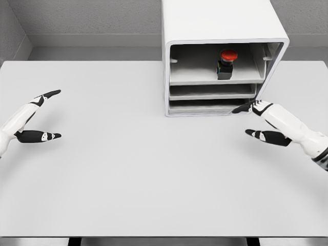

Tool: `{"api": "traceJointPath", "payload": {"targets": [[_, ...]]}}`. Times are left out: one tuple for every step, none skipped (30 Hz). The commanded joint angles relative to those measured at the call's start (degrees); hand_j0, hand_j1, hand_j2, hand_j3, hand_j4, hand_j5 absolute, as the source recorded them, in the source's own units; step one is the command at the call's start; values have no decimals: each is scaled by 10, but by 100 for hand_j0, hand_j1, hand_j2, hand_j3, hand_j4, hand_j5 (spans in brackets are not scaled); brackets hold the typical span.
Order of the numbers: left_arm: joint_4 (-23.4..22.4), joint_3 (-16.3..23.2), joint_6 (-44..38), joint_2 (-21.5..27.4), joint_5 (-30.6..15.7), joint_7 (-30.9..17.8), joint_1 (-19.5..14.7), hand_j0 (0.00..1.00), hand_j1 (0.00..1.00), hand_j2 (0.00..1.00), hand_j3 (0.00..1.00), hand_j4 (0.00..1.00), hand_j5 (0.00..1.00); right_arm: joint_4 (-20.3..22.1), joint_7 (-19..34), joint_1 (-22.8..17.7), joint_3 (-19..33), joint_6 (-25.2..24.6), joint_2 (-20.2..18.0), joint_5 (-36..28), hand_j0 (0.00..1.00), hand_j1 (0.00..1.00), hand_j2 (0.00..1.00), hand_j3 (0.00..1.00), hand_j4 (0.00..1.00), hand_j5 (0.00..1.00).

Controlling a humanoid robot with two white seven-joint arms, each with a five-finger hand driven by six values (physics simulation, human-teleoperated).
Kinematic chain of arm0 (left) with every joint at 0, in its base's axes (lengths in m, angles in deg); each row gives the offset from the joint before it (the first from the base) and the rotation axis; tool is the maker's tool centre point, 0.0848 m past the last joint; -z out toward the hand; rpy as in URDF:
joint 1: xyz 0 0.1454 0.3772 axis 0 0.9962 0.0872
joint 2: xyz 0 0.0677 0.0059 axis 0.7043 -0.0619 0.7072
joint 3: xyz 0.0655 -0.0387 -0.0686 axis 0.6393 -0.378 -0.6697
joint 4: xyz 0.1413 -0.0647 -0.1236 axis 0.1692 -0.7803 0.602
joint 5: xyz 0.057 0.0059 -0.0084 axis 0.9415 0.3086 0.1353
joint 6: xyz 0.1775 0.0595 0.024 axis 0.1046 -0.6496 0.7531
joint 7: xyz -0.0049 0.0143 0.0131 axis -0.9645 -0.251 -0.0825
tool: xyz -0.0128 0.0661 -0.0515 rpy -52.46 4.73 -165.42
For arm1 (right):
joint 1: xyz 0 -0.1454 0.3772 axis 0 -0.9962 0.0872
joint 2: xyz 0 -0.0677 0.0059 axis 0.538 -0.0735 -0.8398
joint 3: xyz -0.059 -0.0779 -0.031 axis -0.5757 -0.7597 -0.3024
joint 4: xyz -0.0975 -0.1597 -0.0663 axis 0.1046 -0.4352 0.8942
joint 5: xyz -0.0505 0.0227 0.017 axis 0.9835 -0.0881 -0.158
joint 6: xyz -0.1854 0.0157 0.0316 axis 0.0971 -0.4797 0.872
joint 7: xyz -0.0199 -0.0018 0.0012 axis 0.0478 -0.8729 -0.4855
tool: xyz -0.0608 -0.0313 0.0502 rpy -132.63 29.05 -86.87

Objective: Slide open multi-storey tabletop storage cabinets and put open load switch and slide close multi-storey tabletop storage cabinets

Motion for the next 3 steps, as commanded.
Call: {"api": "traceJointPath", "payload": {"targets": [[1, 0, -1, 1, -5, 0, 0, 100, 100, 100, 100, 100, 100, 1, 0, 0, 11, 0, -8, -8, 75, 75, 75, 75, 75, 75], [1, 0, -1, 1, -5, 0, 0, 100, 100, 100, 100, 100, 100, 1, 0, 0, 11, 0, -9, -8, 76, 76, 76, 76, 76, 76], [1, 0, -1, 0, -6, 1, 0, 100, 100, 100, 100, 100, 100, 1, 0, 0, 11, 0, -9, -8, 76, 76, 76, 76, 76, 76]]}}
